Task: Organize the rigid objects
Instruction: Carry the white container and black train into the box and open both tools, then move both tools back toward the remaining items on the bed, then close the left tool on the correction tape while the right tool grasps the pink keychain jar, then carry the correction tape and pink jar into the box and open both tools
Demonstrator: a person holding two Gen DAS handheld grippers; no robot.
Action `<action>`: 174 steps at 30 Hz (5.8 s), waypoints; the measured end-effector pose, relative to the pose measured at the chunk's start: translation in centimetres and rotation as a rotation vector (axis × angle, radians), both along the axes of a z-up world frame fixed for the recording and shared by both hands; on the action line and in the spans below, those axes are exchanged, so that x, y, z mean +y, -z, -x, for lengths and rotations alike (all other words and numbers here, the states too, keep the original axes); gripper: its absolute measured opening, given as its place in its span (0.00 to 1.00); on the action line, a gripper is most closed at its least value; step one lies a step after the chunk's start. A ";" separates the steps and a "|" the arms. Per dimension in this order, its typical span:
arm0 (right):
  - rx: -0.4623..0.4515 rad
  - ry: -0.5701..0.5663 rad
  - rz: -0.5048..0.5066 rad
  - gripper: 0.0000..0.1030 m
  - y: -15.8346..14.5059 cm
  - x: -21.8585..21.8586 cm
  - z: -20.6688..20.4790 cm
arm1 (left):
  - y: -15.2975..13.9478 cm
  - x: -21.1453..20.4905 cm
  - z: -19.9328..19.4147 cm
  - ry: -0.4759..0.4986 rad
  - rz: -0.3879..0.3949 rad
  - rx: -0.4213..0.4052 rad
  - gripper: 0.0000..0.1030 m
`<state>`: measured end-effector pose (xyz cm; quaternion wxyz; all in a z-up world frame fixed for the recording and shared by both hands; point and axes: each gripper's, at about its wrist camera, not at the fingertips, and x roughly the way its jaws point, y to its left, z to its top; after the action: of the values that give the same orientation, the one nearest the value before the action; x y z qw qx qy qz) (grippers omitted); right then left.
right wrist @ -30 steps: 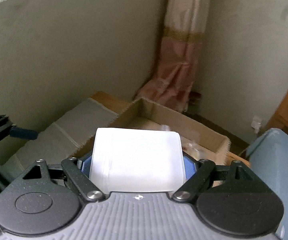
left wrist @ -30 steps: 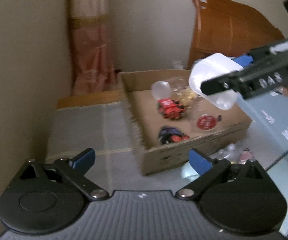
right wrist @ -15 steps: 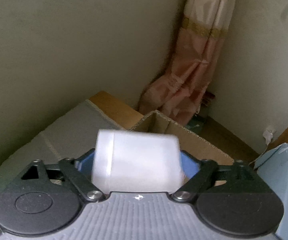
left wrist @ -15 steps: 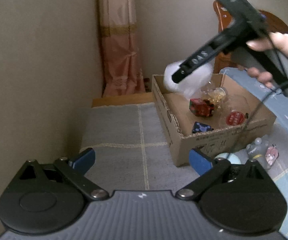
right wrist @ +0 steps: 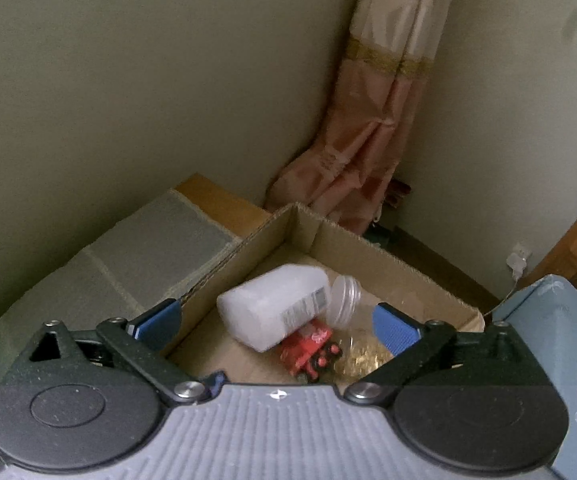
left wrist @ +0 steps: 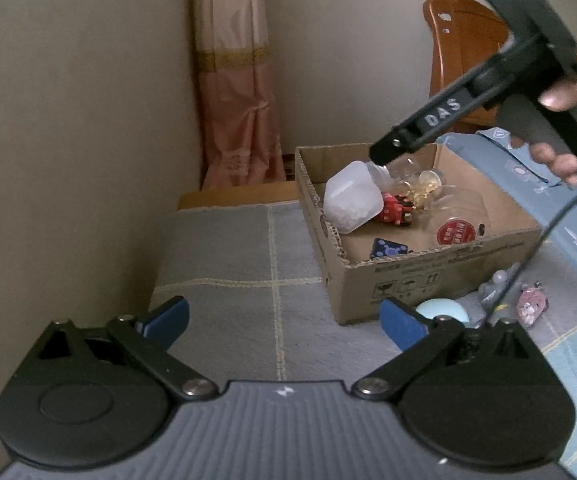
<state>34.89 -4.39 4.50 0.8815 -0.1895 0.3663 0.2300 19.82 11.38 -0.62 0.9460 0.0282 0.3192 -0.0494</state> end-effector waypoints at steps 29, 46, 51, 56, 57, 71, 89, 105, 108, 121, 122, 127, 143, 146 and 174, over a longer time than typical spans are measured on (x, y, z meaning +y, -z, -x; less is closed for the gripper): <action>0.044 0.424 -0.131 1.00 10.0 -13.0 15.9 | 1.5 -5.0 2.1 0.049 -0.033 0.112 0.99; 0.081 0.478 -0.112 1.00 14.2 -14.8 16.0 | 4.0 -10.1 -4.4 0.079 -0.062 0.151 0.99; 0.087 0.483 -0.120 1.00 14.1 -15.1 15.0 | 4.7 -10.8 -5.1 0.096 -0.073 0.180 0.99; 0.084 0.472 -0.122 1.00 14.3 -15.4 14.9 | 5.1 -11.0 -3.7 0.157 -0.060 0.225 0.99; 0.083 0.470 -0.122 1.00 14.3 -15.4 14.9 | 5.2 -11.1 -3.2 0.176 -0.058 0.232 0.99; 0.070 0.455 -0.125 1.00 14.4 -16.0 15.4 | 7.9 -13.3 -2.5 0.298 -0.079 0.279 0.99; 0.003 0.368 -0.136 0.96 13.9 -14.2 15.2 | 7.2 -6.4 -0.9 0.110 0.015 0.301 0.99; -0.004 0.333 -0.174 0.54 13.7 -14.3 14.3 | 7.1 -9.5 -1.1 0.143 0.118 0.340 0.96; -0.004 0.345 -0.173 0.54 13.7 -14.6 14.8 | 7.2 -10.5 -1.2 0.161 0.105 0.335 0.96; -0.025 0.360 -0.159 0.55 13.4 -15.5 15.6 | 7.8 -13.4 -2.3 0.199 -0.021 0.243 0.87; -0.029 0.354 -0.159 0.56 13.3 -15.5 15.6 | 7.7 -13.2 -2.1 0.205 -0.016 0.242 0.87; -0.024 0.337 -0.148 0.58 13.3 -15.4 15.1 | 7.6 -12.3 -1.8 0.215 -0.027 0.249 0.87; -0.014 0.306 -0.093 0.61 13.9 -14.7 15.0 | 7.7 -10.6 -0.8 0.158 -0.029 0.264 0.90; -0.010 0.299 -0.087 0.58 13.8 -14.7 14.9 | 7.7 -10.4 -0.8 0.164 -0.022 0.266 0.87; -0.014 0.120 -0.070 0.56 5.4 -16.1 17.7 | -0.5 -10.4 -1.0 0.379 -0.105 0.218 0.87</action>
<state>17.22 -20.46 -0.90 0.9023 -0.1380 0.3624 0.1883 20.83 0.96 -0.15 0.8769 0.1313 0.4108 -0.2124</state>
